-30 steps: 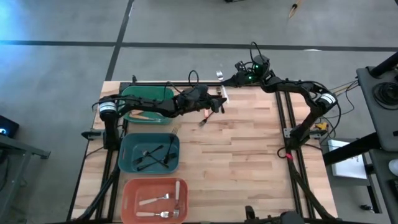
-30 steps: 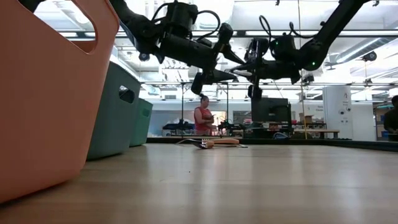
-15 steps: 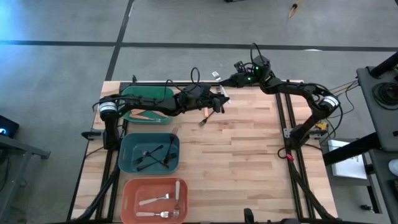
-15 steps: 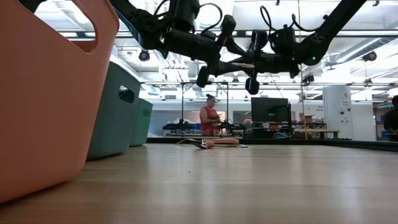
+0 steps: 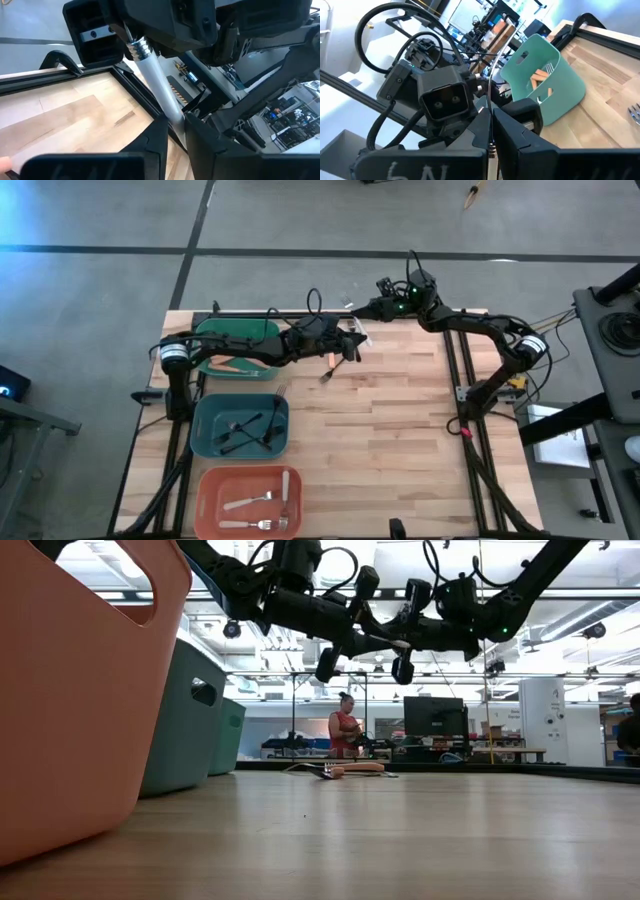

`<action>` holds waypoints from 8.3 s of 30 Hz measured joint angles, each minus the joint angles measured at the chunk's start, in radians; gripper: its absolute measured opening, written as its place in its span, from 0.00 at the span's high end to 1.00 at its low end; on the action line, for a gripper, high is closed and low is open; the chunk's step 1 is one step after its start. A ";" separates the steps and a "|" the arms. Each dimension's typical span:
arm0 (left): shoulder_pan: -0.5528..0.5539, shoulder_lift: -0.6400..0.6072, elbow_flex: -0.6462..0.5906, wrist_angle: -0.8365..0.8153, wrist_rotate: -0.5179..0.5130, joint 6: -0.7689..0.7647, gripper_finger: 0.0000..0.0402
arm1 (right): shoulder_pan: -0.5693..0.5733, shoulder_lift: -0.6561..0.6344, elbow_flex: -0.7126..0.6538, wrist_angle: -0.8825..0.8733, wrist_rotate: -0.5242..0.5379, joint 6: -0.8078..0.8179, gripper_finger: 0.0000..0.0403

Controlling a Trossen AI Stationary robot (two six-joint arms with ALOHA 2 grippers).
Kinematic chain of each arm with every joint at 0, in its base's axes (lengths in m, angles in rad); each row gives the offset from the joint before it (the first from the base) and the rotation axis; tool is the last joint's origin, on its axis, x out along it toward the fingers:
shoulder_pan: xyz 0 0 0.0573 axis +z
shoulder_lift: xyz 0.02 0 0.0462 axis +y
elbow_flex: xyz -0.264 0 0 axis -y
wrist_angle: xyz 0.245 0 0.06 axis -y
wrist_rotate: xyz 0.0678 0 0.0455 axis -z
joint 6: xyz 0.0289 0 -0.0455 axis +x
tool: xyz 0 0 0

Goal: Sort silverware by color (type)
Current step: Put the white fork into the orange bin, then put the orange fork into the green bin

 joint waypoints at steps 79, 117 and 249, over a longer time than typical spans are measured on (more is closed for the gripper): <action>-1.039 -0.530 0.009 -1.307 -0.185 -0.973 0.92 | -0.194 0.001 0.267 -0.688 -0.293 -0.407 0.76; -1.137 -0.504 0.185 -1.809 -0.197 -0.674 0.82 | 0.002 0.000 0.269 -1.234 0.453 -0.698 0.76; -0.655 -0.743 0.451 -2.056 -1.149 -0.348 0.82 | 0.412 0.499 0.924 -0.718 0.565 -0.870 0.82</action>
